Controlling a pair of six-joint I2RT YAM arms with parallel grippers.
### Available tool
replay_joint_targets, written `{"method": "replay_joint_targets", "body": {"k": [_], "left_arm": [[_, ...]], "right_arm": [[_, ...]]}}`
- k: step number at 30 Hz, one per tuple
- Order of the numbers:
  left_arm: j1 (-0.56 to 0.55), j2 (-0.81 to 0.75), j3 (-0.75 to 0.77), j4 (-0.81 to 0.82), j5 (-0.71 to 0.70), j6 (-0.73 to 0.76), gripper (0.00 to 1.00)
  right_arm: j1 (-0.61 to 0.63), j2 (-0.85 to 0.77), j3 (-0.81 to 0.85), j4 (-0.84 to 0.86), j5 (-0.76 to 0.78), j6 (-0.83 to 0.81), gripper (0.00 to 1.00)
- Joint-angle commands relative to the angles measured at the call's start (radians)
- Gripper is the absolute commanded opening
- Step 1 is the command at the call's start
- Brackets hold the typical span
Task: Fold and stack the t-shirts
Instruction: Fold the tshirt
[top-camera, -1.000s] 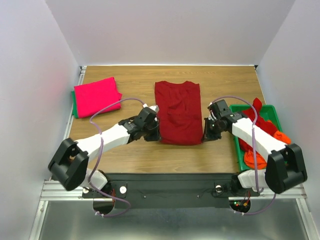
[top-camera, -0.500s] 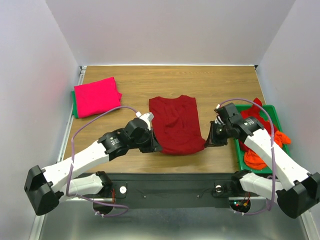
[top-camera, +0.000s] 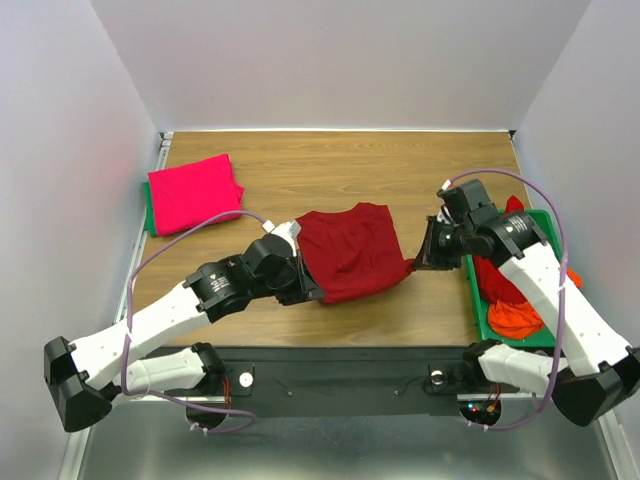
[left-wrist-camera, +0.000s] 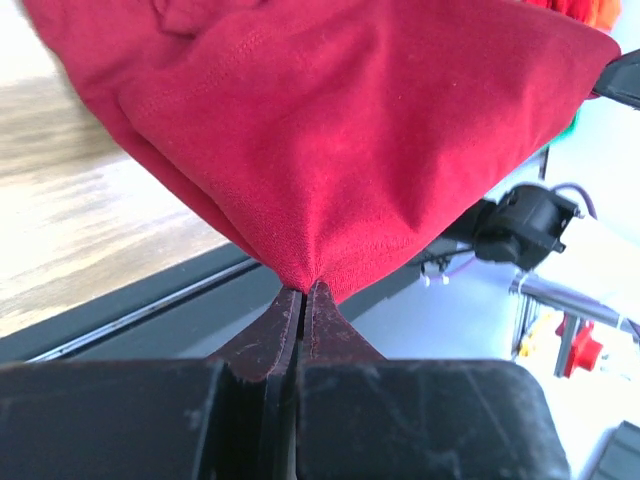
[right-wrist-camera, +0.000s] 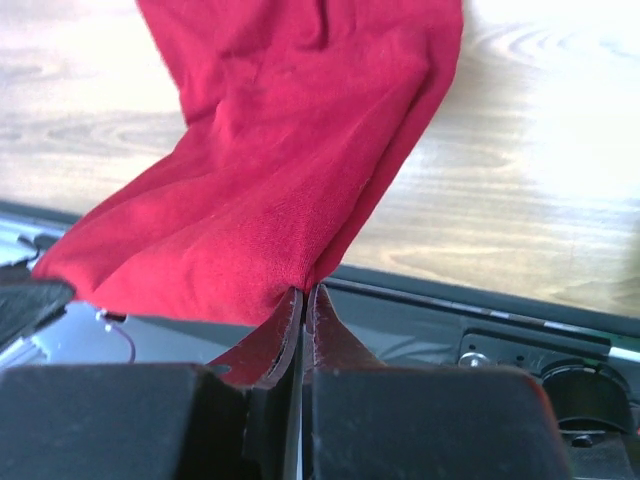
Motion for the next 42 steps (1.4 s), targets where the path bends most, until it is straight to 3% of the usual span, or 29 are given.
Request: {"method": "replay_joint_targets", "body": {"k": [1, 10, 18, 42], "left_arm": [[0.014, -0.002, 0.075, -0.017, -0.072, -0.008, 0.0], [0.12, 0.052, 0.07, 0.058, -0.046, 0.039, 0.0], [0.255, 0.101, 0.053, 0.123, 0.054, 0.127, 0.0], [0.442, 0.354, 0.193, 0.168, 0.148, 0.347, 0.0]], "right_arm": [[0.011, 0.063, 0.088, 0.051, 0.106, 0.001, 0.0], [0.011, 0.213, 0.169, 0.149, 0.232, -0.048, 0.0], [0.011, 0.348, 0.236, 0.244, 0.249, -0.059, 0.0], [0.003, 0.551, 0.383, 0.313, 0.342, -0.102, 0.0]]}}
